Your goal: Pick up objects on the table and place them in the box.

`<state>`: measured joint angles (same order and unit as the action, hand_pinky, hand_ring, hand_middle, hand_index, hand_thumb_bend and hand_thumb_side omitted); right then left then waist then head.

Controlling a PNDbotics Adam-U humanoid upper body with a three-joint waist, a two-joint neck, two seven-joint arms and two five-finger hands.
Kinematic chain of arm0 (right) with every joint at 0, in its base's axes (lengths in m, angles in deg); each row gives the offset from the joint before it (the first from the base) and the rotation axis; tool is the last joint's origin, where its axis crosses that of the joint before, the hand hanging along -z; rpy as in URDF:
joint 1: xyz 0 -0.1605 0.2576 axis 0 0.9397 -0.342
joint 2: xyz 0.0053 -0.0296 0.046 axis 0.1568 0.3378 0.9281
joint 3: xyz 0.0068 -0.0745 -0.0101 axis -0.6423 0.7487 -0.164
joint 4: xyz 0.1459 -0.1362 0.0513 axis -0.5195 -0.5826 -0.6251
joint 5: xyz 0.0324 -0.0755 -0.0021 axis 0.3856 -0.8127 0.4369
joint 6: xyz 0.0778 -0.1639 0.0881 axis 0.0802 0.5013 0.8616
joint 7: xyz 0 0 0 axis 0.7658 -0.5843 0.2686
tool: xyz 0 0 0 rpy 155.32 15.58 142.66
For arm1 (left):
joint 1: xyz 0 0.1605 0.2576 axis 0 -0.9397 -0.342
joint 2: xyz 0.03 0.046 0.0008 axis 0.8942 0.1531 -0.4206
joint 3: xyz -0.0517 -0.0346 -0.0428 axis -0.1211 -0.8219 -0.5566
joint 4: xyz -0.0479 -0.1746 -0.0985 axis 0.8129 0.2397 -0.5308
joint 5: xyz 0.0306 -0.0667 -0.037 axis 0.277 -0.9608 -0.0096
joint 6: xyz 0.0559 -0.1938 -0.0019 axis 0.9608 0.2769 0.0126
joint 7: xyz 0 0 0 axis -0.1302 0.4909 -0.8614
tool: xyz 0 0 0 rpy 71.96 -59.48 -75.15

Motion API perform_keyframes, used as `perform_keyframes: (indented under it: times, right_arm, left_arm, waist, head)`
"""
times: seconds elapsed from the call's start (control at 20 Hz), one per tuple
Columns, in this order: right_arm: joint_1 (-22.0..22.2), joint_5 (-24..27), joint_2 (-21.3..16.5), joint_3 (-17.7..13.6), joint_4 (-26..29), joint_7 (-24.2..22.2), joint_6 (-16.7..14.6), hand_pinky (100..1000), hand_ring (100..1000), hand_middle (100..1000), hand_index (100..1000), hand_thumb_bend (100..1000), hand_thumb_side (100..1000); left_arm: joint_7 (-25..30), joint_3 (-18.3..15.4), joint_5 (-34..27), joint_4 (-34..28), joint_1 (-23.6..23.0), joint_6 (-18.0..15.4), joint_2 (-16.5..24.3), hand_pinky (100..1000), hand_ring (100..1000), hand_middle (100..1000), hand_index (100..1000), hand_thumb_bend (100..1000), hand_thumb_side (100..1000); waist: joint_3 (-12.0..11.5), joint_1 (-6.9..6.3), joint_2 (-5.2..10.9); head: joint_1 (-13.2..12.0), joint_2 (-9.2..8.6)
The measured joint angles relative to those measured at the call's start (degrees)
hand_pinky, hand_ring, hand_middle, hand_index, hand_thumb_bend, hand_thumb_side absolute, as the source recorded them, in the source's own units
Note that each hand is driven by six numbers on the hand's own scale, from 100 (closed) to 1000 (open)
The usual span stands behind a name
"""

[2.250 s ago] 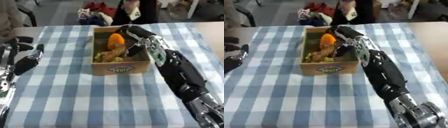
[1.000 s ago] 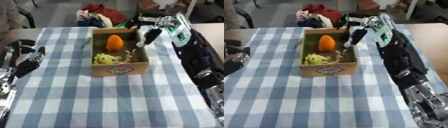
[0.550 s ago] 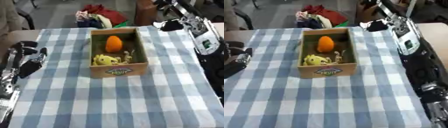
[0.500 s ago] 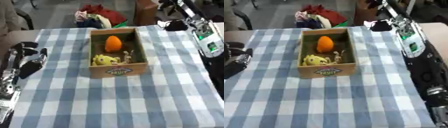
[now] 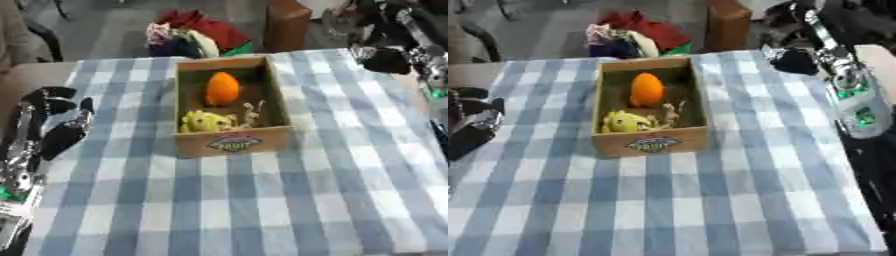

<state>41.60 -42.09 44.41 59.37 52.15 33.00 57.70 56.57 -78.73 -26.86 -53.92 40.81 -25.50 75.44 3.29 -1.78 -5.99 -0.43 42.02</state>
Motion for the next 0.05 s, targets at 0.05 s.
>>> perform_keyframes:
  times: [0.05]
  right_arm:
    - [0.4, 1.1, 0.0, -0.2, 0.3, 0.5, 0.2, 562, 783, 611, 796, 100, 100]
  left_arm:
    - [-0.3, 0.0, -0.3, 0.0, -0.1, -0.3, 0.0, 760, 649, 623, 660, 281, 182]
  waist:
    - [0.1, -0.02, -0.01]
  head:
    - [0.0, 0.0]
